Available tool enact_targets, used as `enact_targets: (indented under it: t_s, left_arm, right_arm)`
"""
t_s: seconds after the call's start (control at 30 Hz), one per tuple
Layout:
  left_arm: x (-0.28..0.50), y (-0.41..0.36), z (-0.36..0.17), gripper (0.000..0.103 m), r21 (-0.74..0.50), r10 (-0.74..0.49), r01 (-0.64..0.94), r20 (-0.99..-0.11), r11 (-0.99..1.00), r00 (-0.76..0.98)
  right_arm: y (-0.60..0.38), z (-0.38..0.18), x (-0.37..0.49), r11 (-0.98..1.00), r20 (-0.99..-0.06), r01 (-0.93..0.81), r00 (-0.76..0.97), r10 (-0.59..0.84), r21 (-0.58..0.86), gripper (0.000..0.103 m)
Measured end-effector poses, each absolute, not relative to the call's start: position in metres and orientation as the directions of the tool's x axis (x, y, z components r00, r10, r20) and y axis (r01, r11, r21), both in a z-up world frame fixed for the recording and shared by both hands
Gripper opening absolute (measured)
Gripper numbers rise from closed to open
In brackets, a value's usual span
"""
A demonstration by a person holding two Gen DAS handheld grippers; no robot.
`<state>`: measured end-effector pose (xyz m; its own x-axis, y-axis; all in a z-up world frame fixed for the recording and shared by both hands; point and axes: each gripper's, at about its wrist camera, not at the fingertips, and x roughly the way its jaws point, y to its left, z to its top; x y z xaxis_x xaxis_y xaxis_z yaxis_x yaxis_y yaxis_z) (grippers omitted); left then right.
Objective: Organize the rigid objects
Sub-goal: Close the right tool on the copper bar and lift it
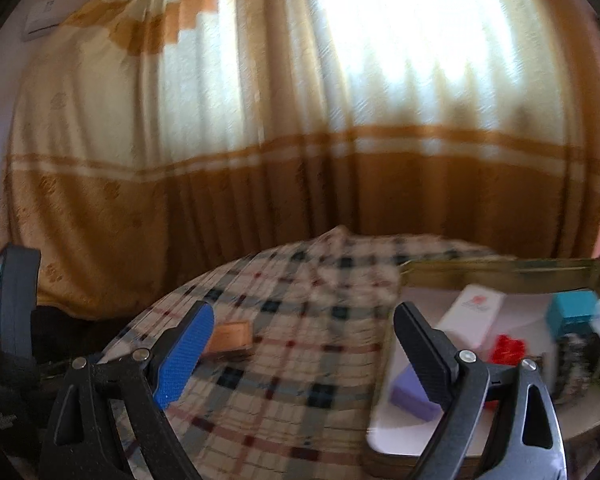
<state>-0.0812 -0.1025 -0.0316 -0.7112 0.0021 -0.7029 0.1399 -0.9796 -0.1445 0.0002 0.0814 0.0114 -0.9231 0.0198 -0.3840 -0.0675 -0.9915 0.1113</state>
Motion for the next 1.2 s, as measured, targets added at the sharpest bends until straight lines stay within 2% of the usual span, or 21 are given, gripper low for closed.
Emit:
enact_targets:
  t_s: [0.23, 0.4, 0.6, 0.7, 0.8, 0.83, 0.87, 1.03, 1.13, 1.2]
  left_arm:
    - [-0.080, -0.135, -0.040, 0.057, -0.258, 0.008, 0.253, -0.713, -0.932, -0.701]
    - [-0.075, -0.136, -0.039, 0.057, -0.258, -0.011, 0.270, -0.704, -0.927, -0.710]
    - [-0.074, -0.138, -0.039, 0.057, -0.275, -0.007, 0.277, -0.699, -0.921, -0.715]
    - [-0.072, -0.141, -0.039, 0.057, -0.280, -0.016, 0.294, -0.698, -0.914, -0.716]
    - [-0.074, -0.140, -0.040, 0.057, -0.277, -0.013, 0.290, -0.703, -0.916, -0.711]
    - [-0.074, -0.139, -0.039, 0.057, -0.274, -0.013, 0.287, -0.703, -0.918, -0.711]
    - [-0.074, -0.139, -0.039, 0.057, -0.270, -0.014, 0.284, -0.702, -0.920, -0.712]
    - [-0.074, -0.139, -0.039, 0.057, -0.270, -0.009, 0.279, -0.704, -0.922, -0.711]
    - [-0.073, -0.136, -0.037, 0.057, -0.259, -0.015, 0.272, -0.699, -0.927, -0.715]
    - [-0.073, -0.131, -0.035, 0.057, -0.238, -0.027, 0.266, -0.695, -0.934, -0.719]
  right_arm:
    - [0.056, 0.006, -0.051, -0.994, -0.513, 0.029, -0.854, -0.081, 0.110, 0.093]
    - [0.036, -0.011, -0.091, -0.986, -0.630, 0.115, -0.759, -0.165, 0.120, 0.092]
    - [0.027, -0.036, -0.119, -0.978, -0.728, 0.129, -0.653, -0.210, 0.167, 0.091]
    - [0.018, -0.041, -0.123, -0.973, -0.747, 0.169, -0.624, -0.229, 0.157, 0.088]
    - [0.010, -0.043, -0.128, -0.981, -0.762, 0.165, -0.621, -0.183, 0.101, 0.086]
    - [0.008, -0.044, -0.130, -0.984, -0.766, 0.163, -0.622, -0.164, 0.079, 0.079]
    - [0.005, -0.044, -0.130, -0.986, -0.769, 0.159, -0.624, -0.137, 0.047, 0.078]
    - [0.012, -0.042, -0.119, -0.985, -0.767, 0.163, -0.625, -0.145, 0.054, 0.078]
    - [0.029, -0.032, -0.098, -0.985, -0.712, 0.132, -0.681, -0.170, 0.110, 0.078]
    - [0.034, -0.022, -0.079, -0.989, -0.659, 0.116, -0.738, -0.145, 0.088, 0.078]
